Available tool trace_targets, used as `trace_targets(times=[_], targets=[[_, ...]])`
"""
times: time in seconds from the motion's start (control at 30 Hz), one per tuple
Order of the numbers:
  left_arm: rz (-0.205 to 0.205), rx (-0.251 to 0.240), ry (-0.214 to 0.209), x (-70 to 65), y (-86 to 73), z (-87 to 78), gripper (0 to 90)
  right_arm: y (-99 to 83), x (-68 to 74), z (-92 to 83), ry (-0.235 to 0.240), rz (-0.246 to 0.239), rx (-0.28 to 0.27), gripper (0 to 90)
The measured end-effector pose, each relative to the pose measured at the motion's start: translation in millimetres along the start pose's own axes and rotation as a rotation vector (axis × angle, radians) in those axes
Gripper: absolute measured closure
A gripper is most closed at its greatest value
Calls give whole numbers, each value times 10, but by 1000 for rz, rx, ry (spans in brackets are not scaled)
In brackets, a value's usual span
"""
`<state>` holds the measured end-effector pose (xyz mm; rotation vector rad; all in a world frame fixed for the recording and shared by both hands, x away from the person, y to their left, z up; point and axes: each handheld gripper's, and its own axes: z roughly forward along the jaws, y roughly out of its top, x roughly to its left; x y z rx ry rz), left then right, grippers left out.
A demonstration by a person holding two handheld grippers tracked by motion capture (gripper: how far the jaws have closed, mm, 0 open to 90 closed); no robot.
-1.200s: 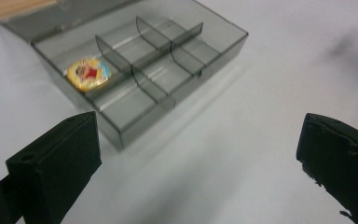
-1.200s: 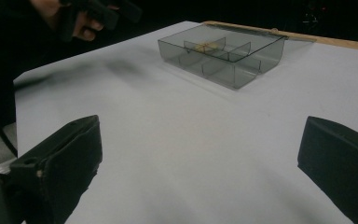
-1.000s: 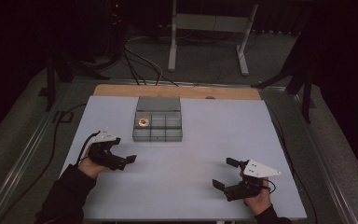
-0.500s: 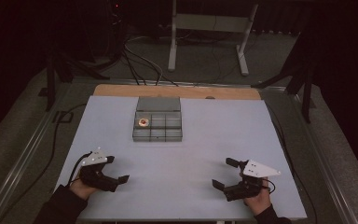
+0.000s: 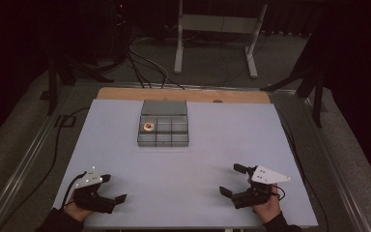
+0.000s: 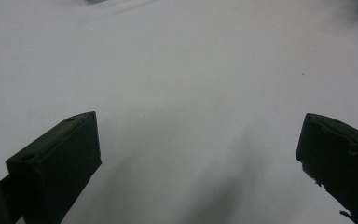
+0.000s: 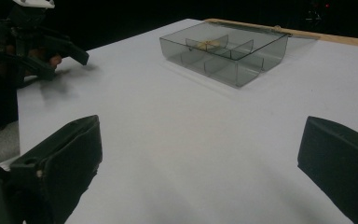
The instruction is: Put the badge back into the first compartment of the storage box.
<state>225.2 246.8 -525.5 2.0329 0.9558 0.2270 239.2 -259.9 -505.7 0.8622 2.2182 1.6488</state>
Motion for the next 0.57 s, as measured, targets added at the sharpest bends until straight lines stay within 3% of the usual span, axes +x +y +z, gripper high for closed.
trace_targets(times=[0.13,0.57], targets=[[14,-23,-4,-12,2,-30,3,0,-2,2,2,0,1,0],[31,-30,-7,-25,28,20,3,-1,-6,40,8,2,13,0]])
